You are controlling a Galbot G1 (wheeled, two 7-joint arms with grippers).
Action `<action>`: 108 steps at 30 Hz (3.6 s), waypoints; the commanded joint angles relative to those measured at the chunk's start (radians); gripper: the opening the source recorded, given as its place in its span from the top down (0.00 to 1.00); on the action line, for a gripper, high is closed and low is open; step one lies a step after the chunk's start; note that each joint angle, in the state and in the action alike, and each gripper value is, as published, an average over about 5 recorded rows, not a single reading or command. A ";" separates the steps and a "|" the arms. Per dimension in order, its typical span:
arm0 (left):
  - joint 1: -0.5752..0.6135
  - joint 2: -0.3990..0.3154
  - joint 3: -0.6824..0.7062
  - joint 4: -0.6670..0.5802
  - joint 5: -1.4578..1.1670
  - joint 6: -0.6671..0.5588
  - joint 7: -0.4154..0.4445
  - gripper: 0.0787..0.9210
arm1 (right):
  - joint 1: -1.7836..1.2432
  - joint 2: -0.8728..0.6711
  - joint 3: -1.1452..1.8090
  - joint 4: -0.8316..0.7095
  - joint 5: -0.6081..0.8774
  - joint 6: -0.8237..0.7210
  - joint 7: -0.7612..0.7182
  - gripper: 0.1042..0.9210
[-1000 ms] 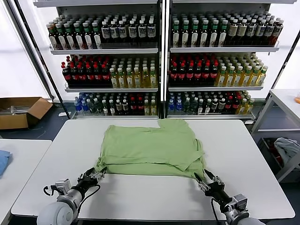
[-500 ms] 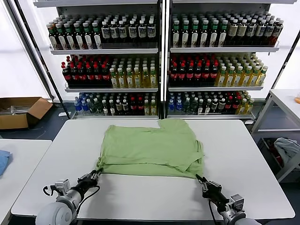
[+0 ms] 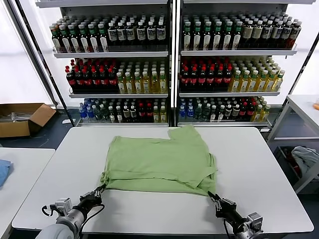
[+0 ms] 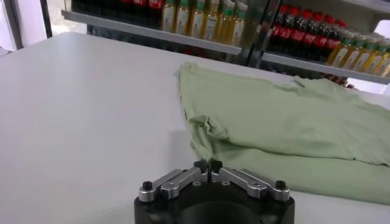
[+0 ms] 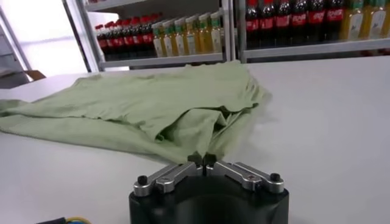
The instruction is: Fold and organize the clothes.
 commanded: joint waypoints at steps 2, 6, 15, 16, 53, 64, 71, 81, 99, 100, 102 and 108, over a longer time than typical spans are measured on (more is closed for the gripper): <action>0.139 -0.007 -0.030 -0.115 0.020 0.000 0.000 0.99 | -0.228 0.014 0.024 0.134 -0.027 0.017 -0.011 1.00; 0.202 -0.013 -0.057 -0.163 0.042 0.000 -0.003 0.99 | -0.292 0.019 0.040 0.153 -0.054 0.034 -0.011 1.00; 0.383 -0.011 -0.115 -0.270 0.056 0.001 -0.004 0.99 | -0.341 -0.008 0.061 0.192 -0.064 0.032 -0.003 1.00; 0.403 -0.010 -0.119 -0.283 0.056 0.001 -0.004 0.99 | -0.340 -0.012 0.063 0.192 -0.064 0.032 -0.002 1.00; 0.033 0.129 -0.092 -0.096 -0.089 0.000 -0.003 0.14 | 0.485 -0.208 -0.089 -0.170 0.185 -0.096 0.001 0.12; -0.290 0.278 0.089 0.224 -0.150 0.000 -0.016 0.12 | 0.834 -0.164 -0.338 -0.515 0.171 -0.153 0.004 0.12; -0.444 0.299 0.186 0.397 -0.152 -0.002 -0.013 0.12 | 0.939 -0.101 -0.396 -0.638 0.158 -0.169 0.010 0.12; -0.588 0.291 0.276 0.553 -0.155 -0.012 -0.018 0.12 | 1.039 -0.041 -0.457 -0.771 0.135 -0.182 0.025 0.12; -0.614 0.268 0.343 0.591 -0.147 -0.009 -0.023 0.12 | 1.140 0.050 -0.509 -0.961 0.083 -0.176 0.024 0.13; -0.612 0.267 0.344 0.591 -0.146 -0.009 -0.023 0.12 | 1.139 0.050 -0.510 -0.961 0.083 -0.176 0.024 0.13; -0.607 0.265 0.348 0.589 -0.143 -0.009 -0.022 0.12 | 1.136 0.050 -0.512 -0.961 0.083 -0.177 0.020 0.17; -0.582 0.261 0.363 0.561 -0.129 -0.004 -0.018 0.24 | 1.127 0.050 -0.520 -0.955 0.083 -0.178 0.016 0.38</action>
